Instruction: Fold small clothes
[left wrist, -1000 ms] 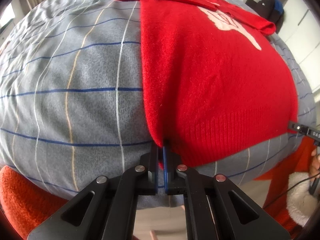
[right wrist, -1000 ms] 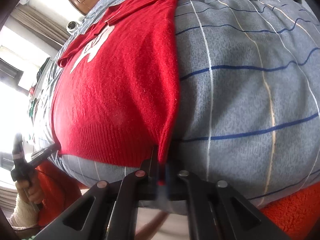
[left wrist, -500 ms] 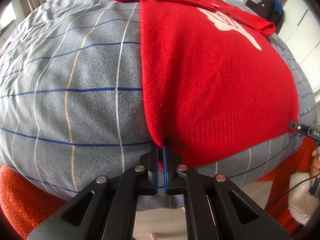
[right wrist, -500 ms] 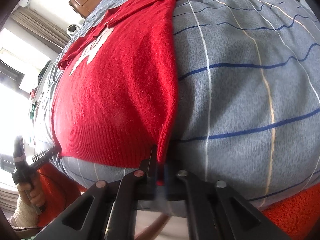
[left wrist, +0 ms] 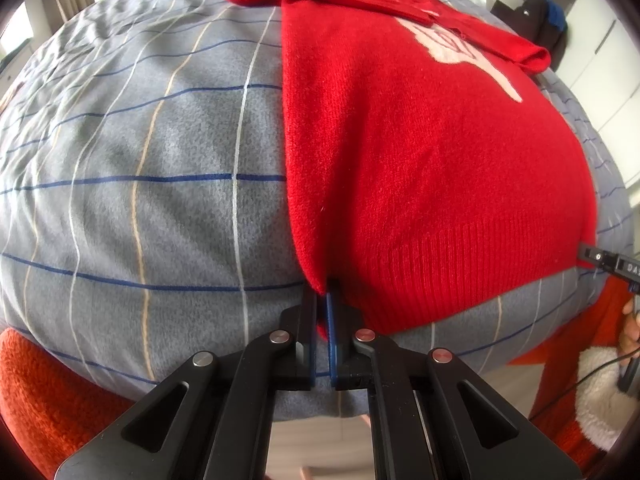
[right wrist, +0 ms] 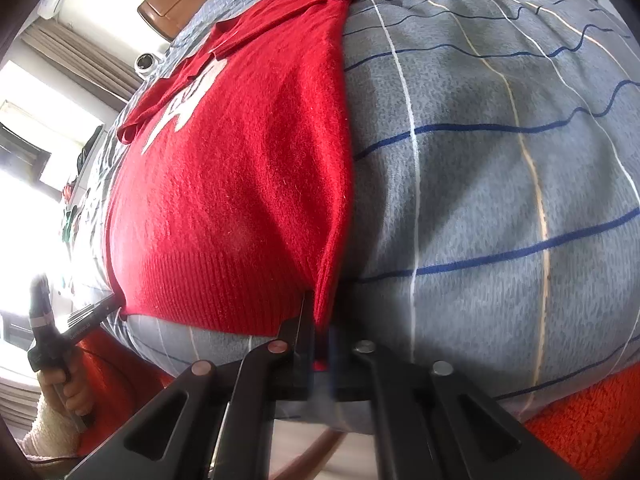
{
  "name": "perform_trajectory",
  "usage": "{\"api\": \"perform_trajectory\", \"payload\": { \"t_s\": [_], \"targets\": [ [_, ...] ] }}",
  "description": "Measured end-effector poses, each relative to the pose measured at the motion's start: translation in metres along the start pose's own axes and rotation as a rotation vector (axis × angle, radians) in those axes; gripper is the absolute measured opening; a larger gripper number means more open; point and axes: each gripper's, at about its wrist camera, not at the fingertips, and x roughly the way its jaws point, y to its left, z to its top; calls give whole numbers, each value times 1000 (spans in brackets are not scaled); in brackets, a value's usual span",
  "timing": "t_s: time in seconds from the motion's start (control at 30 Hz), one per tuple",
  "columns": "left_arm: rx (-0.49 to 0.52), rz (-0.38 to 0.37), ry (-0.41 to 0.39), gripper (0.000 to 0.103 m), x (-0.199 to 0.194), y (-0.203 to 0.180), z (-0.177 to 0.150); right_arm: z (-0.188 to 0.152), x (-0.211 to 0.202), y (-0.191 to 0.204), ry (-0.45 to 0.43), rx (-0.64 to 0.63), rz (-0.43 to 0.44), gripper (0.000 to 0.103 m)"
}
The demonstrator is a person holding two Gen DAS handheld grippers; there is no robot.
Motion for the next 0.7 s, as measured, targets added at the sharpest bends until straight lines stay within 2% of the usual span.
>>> {"api": "perform_trajectory", "payload": {
  "t_s": [0.17,0.27,0.3,0.33,0.37,0.4,0.43,0.47,0.53,0.57,0.63,0.7],
  "targets": [
    [2,3,-9,4,-2,1,-1,0,-2,-2,-2,11,10,3],
    [11,5,-15,9,-9,-1,-4,0,-4,-2,1,14,24,7],
    [11,-1,-10,19,-13,-1,-5,0,-6,-2,6,13,23,8],
    [7,-15,-1,36,-20,0,-7,-1,-8,-1,18,9,20,13],
    [3,-23,1,44,-26,2,-8,-2,-11,0,38,-3,12,26],
    [0,-28,-13,54,-36,5,-9,-3,-17,2,67,-22,-7,33],
    [1,-28,-49,60,-49,10,-10,-4,-21,3,82,-39,-27,47],
    [3,-15,-82,62,-59,15,-8,-3,-30,5,98,-73,-71,56],
    [-10,57,-168,70,-77,31,0,5,-48,11,90,-174,-194,58],
    [-23,90,-203,70,-81,38,6,16,-61,18,60,-256,-294,58],
    [-91,142,-262,71,-83,55,21,42,-77,35,-22,-377,-407,60],
    [-161,158,-302,71,-80,69,29,72,-84,56,-105,-452,-420,62]
  ]
}}
